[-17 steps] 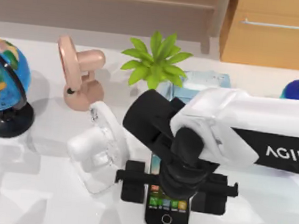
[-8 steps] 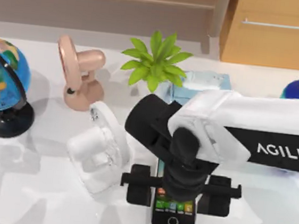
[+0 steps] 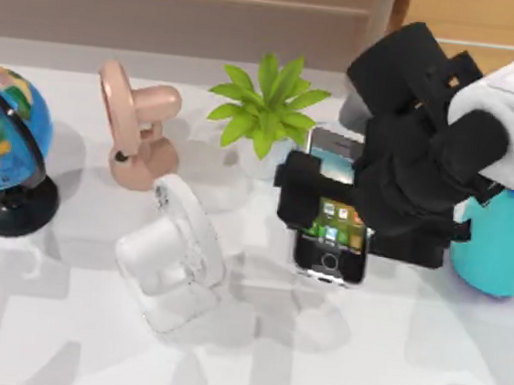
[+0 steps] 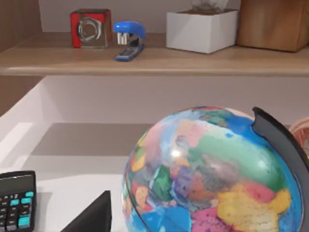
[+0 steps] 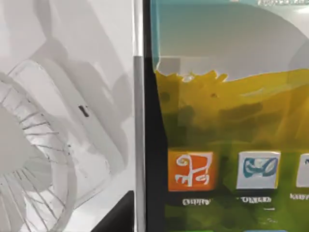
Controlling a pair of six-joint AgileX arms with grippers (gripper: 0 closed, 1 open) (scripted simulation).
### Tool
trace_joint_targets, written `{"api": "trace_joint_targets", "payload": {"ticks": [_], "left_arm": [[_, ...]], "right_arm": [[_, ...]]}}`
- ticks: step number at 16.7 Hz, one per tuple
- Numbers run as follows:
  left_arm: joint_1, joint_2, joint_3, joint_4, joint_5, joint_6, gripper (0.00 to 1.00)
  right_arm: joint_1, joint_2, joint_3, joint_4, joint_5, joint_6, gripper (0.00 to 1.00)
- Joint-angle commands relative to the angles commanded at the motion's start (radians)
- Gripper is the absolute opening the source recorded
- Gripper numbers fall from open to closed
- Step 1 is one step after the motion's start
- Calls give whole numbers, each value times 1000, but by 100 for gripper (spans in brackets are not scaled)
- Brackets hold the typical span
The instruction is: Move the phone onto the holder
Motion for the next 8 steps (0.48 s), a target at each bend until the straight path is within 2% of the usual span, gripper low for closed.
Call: {"api": "trace_joint_targets", "payload": {"ticks": [4, 8], "left_arm": [[0, 0, 0, 0, 0, 0, 100], [0, 0, 0, 0, 0, 0, 100]], "right_arm": [[-203, -144, 14, 176, -169, -157, 0], [-473, -242, -35, 326, -386, -384, 0]]}}
